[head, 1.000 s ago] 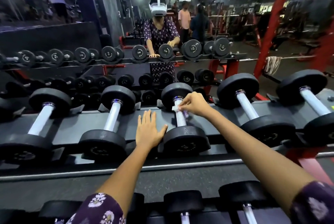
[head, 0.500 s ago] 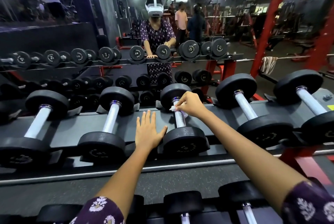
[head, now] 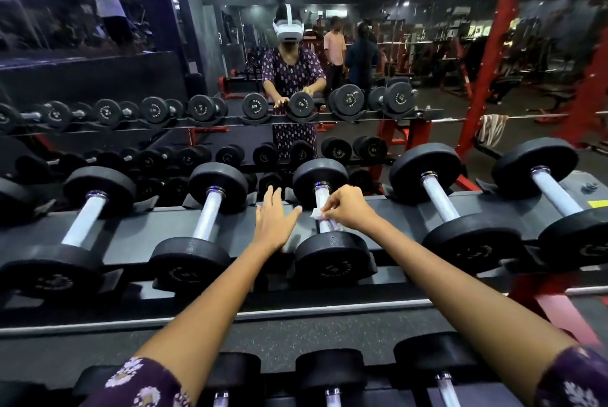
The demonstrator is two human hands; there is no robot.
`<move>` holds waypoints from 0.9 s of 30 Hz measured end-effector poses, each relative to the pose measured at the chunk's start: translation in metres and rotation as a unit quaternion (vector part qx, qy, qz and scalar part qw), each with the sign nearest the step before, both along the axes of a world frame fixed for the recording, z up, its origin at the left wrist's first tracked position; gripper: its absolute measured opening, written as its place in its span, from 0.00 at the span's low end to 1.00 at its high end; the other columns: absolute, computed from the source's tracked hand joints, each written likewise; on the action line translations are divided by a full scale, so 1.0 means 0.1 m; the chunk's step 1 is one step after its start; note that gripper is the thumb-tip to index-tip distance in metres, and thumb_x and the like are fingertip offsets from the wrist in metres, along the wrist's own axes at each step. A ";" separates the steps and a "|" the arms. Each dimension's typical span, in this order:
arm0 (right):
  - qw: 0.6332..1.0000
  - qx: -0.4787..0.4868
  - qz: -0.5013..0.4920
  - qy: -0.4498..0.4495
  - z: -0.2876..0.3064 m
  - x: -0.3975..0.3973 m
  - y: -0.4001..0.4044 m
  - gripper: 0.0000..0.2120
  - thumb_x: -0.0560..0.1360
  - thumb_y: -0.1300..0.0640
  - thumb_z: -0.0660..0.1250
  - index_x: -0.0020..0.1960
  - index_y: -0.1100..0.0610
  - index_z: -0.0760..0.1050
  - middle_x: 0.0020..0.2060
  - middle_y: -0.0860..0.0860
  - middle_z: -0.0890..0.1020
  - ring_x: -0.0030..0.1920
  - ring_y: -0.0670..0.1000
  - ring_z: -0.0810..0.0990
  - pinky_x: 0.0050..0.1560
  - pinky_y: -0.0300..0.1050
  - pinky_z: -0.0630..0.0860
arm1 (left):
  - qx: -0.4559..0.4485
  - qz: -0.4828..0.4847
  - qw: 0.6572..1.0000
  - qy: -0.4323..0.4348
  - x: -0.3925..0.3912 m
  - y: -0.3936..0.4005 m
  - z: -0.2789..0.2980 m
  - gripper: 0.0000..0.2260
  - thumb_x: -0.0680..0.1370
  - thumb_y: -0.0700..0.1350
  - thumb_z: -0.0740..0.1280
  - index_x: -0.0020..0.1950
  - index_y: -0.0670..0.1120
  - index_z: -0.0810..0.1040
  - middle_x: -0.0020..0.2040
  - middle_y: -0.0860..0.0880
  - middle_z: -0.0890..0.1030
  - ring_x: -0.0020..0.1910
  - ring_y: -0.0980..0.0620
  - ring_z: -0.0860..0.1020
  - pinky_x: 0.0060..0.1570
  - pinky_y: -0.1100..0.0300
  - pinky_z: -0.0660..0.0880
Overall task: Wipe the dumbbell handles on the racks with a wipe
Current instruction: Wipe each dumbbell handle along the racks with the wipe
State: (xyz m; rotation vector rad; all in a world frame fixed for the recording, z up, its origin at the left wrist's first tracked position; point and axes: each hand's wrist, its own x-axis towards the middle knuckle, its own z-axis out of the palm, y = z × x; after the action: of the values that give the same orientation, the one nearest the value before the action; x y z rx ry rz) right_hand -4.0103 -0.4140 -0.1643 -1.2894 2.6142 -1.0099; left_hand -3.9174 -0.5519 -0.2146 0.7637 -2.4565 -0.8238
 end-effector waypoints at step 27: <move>0.997 -0.054 0.053 0.032 -0.14 -0.17 -0.06 0.06 0.66 0.63 0.74 0.43 0.61 0.84 0.38 0.50 0.76 0.37 0.47 0.72 0.39 0.31 0.64 | 0.025 -0.155 0.984 0.089 -0.86 -0.31 0.30 0.17 0.83 0.46 0.57 0.70 0.40 0.69 0.62 0.39 0.71 0.64 0.42 0.67 0.64 0.61 0.59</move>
State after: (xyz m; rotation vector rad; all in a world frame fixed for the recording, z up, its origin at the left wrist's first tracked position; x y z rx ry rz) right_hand -4.0278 -0.4201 -0.1786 -1.4920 2.5358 -1.1249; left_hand -4.0030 -0.5830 -0.1848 0.3098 -2.4304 -1.0222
